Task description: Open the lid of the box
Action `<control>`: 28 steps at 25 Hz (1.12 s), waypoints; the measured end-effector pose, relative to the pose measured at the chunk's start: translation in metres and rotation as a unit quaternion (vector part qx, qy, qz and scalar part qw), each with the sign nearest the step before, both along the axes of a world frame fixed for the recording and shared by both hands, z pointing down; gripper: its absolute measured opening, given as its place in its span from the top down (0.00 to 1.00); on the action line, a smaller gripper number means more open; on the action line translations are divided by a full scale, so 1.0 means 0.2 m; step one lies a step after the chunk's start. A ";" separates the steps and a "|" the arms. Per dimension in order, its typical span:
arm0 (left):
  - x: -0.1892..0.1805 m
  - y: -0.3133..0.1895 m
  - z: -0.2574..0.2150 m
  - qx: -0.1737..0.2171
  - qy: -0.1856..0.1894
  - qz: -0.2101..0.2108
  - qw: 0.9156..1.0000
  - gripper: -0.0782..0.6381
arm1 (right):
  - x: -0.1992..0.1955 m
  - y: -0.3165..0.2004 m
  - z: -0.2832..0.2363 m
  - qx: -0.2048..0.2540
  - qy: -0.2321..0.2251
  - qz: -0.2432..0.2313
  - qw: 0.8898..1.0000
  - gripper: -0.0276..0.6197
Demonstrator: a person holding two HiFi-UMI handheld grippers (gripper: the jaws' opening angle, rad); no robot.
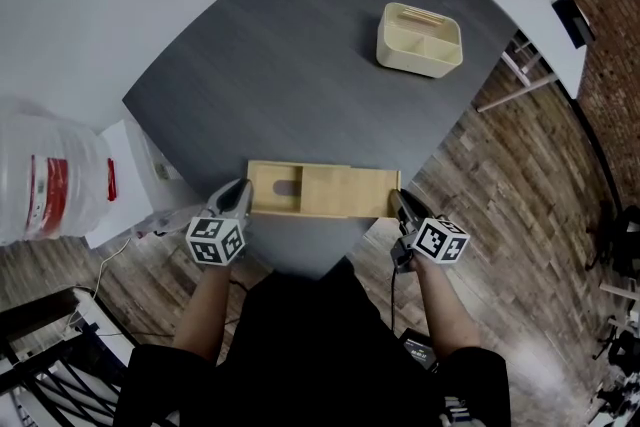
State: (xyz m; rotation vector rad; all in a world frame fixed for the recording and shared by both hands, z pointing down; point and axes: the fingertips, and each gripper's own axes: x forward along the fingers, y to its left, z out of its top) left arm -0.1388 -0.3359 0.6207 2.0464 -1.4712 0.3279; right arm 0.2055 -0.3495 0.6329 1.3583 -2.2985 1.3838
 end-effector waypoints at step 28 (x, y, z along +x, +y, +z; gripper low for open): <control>-0.01 -0.01 0.01 -0.011 -0.011 -0.012 1.000 0.84 | 0.28 -0.01 0.02 0.007 0.023 0.076 0.997 0.85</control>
